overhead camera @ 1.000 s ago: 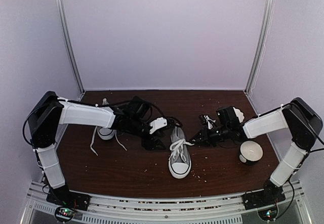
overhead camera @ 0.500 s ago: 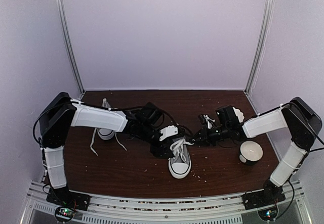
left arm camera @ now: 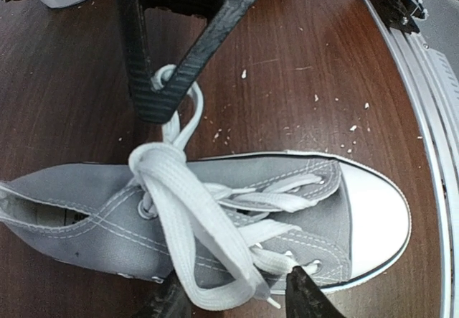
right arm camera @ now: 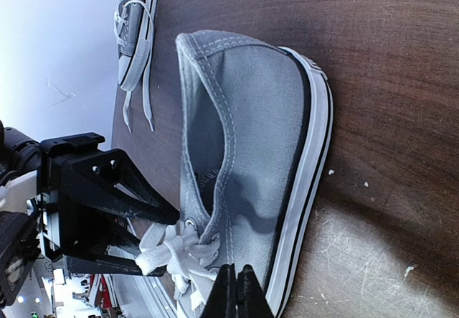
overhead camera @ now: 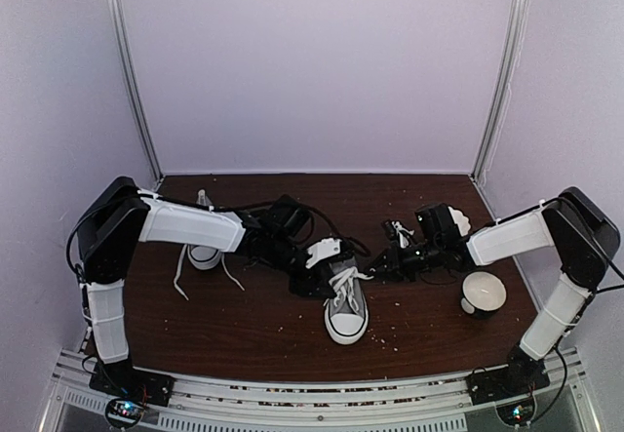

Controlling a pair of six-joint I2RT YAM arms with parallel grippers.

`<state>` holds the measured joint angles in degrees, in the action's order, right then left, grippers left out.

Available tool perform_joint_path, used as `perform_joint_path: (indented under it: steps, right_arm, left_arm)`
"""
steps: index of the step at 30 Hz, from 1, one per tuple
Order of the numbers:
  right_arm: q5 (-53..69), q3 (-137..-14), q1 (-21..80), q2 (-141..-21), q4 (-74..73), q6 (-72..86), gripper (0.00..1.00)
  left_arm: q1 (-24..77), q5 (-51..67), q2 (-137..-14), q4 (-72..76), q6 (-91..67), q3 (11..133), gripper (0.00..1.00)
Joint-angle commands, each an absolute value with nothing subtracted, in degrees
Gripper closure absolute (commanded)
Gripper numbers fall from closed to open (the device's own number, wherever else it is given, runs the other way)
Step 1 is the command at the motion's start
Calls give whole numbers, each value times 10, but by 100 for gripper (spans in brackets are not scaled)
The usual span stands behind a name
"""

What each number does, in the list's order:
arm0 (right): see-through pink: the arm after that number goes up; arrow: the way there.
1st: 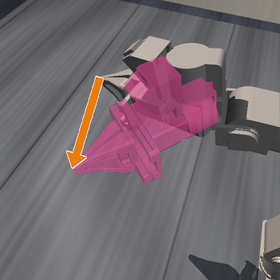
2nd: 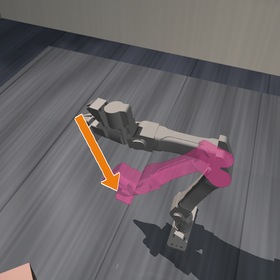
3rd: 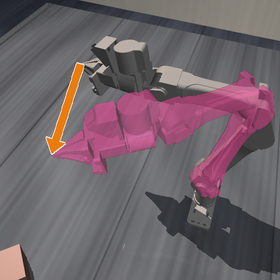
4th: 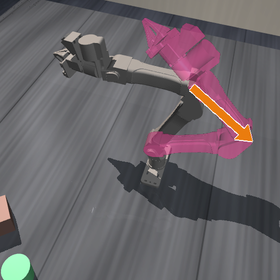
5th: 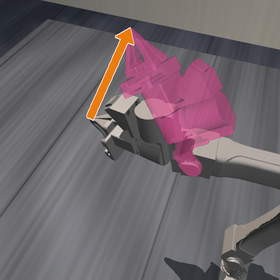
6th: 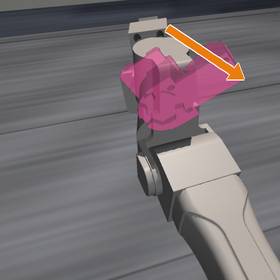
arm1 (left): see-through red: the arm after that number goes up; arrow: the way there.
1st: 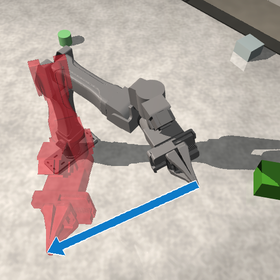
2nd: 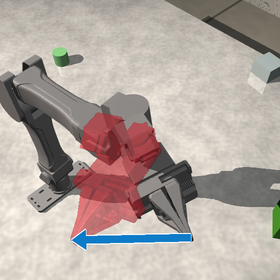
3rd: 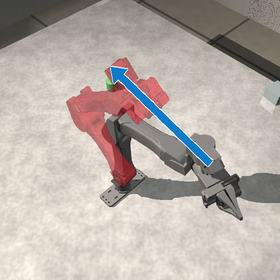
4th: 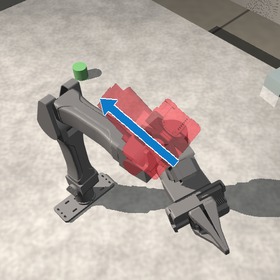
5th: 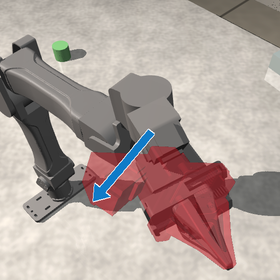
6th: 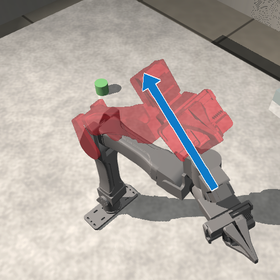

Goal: Tie the shoes
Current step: Pick up the loop with the shoelace from the shoe, then pull the loops with the shoelace from the shoe.

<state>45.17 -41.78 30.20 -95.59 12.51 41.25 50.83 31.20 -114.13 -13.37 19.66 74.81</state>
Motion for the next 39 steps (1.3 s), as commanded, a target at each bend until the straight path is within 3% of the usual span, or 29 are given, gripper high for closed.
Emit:
perform_joint_path:
  steps: [1, 15, 39]
  right_arm:
    - [457, -425, 303, -959, 123, 404, 100]
    - [459, -428, 303, -957, 116, 400, 100]
    - [434, -414, 295, -953, 68, 351, 100]
  left_arm:
    - [504, 356, -1130, -100, 178, 756, 53]
    - [489, 342, -1126, -108, 167, 757, 99]
    - [454, 155, -1103, -121, 122, 680, 100]
